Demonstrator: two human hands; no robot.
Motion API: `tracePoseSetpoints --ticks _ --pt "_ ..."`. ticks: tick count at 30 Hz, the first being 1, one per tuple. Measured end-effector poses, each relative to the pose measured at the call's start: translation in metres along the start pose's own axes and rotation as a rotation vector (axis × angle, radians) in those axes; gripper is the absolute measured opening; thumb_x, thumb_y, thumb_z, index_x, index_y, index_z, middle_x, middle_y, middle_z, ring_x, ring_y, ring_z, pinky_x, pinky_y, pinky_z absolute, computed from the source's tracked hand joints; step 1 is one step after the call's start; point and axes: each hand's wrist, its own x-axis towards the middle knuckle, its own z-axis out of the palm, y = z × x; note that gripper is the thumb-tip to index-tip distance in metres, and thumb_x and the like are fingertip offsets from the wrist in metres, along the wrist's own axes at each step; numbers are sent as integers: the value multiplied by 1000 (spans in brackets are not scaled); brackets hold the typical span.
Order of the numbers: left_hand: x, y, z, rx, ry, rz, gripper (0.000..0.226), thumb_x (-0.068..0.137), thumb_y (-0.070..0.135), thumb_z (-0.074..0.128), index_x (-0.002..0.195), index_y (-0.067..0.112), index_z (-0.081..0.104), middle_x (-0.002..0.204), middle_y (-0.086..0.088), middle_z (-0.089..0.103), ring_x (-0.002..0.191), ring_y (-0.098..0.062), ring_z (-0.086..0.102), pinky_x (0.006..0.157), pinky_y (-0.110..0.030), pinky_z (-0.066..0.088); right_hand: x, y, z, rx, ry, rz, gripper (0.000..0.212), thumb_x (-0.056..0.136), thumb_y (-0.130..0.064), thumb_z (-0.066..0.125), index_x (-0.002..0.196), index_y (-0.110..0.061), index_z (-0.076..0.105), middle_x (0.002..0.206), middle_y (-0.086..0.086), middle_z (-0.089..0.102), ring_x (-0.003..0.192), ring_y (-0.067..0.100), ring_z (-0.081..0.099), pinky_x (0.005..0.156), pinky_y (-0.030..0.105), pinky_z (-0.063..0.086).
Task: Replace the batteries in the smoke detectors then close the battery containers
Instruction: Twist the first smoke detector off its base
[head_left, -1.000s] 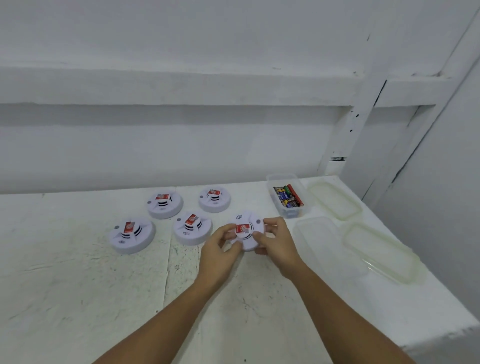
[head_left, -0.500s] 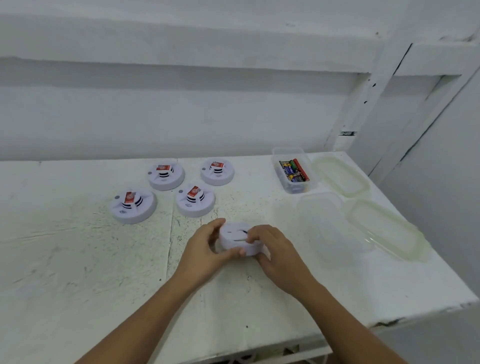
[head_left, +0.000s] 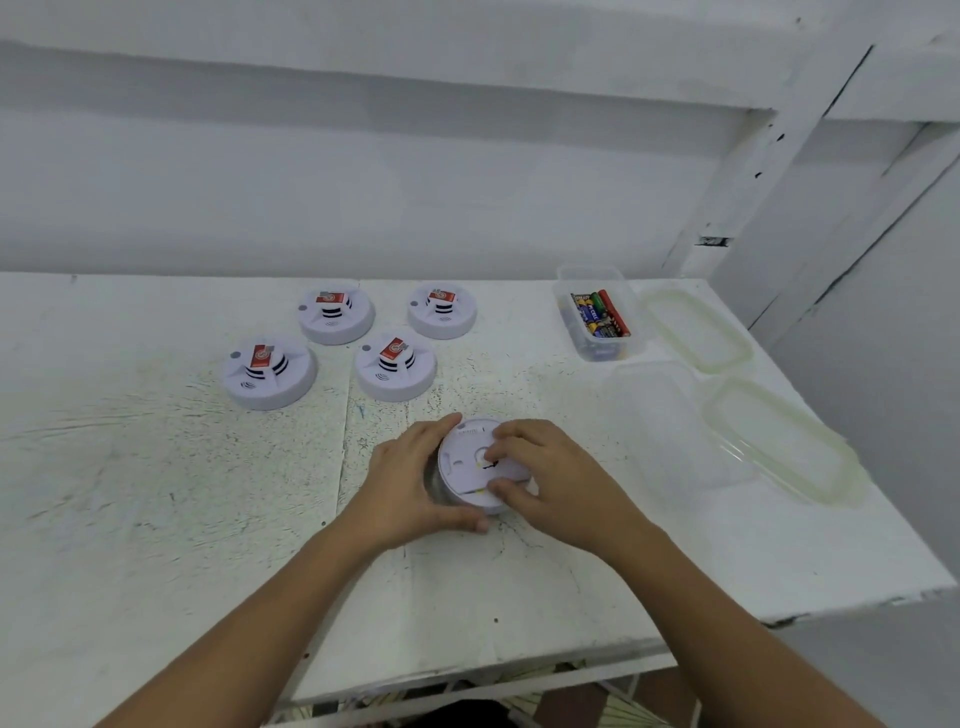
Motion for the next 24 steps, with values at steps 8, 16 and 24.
tracePoseSetpoints --ticks 8,16,24 --pt "6 -4 7 20 35 -4 109 38 76 76 134 37 42 119 24 55 113 7 46 100 -27 21 6 -2 8 53 -98 21 16 96 -14 49 108 -7 55 143 0 43 133 11 35 94 10 27" --pt "8 -7 6 17 21 10 107 34 79 73 130 45 40 115 30 54 107 9 49 96 -15 17 15 8 -3 175 -232 38 14 93 -12 52 106 -12 55 146 -8 39 129 13 42 98 28 40" --pt "7 -5 5 -6 15 -10 89 34 78 73 112 61 35 102 34 57 100 6 52 93 -8 14 29 6 -10 174 -307 4 12 85 -8 63 93 -15 57 133 -9 41 124 3 32 98 18 31"
